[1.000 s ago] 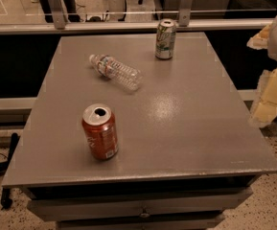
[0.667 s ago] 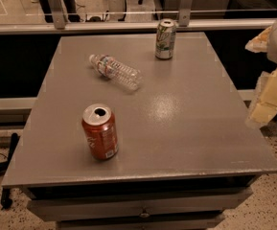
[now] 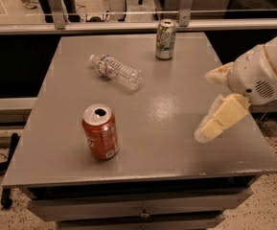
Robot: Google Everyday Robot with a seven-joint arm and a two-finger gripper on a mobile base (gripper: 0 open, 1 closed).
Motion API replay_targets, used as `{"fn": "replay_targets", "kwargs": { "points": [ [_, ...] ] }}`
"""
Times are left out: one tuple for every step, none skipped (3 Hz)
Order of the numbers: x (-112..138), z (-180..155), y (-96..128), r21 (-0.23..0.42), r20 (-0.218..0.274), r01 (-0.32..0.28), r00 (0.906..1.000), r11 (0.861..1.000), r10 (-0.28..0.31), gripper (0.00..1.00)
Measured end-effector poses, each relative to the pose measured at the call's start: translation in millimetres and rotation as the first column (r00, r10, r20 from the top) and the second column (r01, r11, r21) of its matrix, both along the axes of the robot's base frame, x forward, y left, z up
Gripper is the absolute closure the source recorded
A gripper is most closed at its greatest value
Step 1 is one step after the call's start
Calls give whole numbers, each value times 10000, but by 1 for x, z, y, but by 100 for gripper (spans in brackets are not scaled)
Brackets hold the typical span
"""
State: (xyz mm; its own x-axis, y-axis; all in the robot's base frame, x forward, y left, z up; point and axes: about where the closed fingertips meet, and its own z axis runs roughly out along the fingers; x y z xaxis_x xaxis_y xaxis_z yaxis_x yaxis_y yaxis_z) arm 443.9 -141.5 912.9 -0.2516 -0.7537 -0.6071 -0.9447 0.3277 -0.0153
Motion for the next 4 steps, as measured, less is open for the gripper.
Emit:
{"fn": "replay_targets", "kwargs": {
  "points": [
    [-12, -15, 50, 1870, 59, -511, 9987, 9810, 509, 0],
    [-36, -20, 104, 3437, 316, -1022, 9948, 9335, 973, 0],
    [-45, -11, 124, 3987, 319, -1233, 9922, 9088, 1207, 0],
    [-45, -11, 124, 3979, 320, -1217, 9924, 9093, 1189, 0]
  ]
}}
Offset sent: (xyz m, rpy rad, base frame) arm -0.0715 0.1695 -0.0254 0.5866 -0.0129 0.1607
